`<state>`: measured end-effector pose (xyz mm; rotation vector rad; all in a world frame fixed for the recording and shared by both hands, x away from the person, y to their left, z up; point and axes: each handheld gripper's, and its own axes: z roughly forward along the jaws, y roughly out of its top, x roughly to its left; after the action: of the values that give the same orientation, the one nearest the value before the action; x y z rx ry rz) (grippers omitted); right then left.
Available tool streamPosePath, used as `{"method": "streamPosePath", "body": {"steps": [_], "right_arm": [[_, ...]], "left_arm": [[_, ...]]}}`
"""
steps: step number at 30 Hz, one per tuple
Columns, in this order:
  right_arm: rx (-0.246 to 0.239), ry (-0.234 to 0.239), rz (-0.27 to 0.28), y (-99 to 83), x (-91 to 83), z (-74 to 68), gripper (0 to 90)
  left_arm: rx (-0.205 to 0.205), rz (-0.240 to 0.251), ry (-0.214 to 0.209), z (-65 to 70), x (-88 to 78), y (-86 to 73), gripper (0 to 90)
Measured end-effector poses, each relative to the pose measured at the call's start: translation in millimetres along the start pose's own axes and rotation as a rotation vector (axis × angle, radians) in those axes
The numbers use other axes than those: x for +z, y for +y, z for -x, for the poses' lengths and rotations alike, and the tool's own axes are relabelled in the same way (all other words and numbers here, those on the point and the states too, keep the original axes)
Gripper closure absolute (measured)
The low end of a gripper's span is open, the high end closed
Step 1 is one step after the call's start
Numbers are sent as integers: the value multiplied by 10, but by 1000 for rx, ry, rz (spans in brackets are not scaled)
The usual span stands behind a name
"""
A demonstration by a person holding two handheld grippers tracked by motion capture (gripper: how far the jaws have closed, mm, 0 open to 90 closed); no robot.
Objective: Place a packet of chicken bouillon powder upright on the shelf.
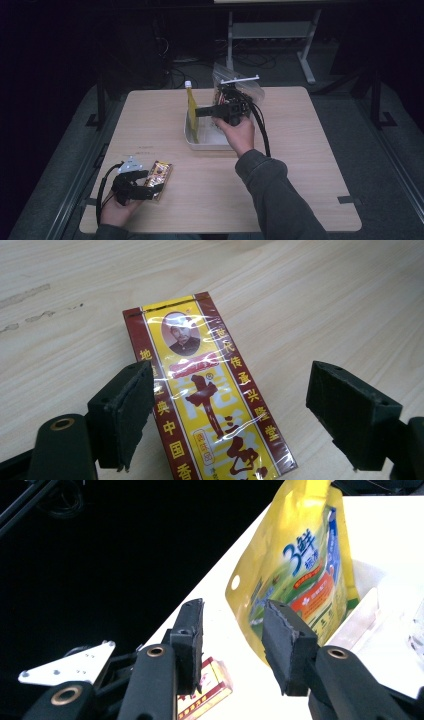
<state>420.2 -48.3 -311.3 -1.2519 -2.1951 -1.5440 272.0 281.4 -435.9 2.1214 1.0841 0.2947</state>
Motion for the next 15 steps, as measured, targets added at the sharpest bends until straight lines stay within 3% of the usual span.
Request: {"method": "streamPosePath", "body": {"steps": [15], "right_arm": [[3, 18, -29, -223, -157, 46, 560]], "left_arm": [[1, -47, 50, -2, 88, -11, 187]]}}
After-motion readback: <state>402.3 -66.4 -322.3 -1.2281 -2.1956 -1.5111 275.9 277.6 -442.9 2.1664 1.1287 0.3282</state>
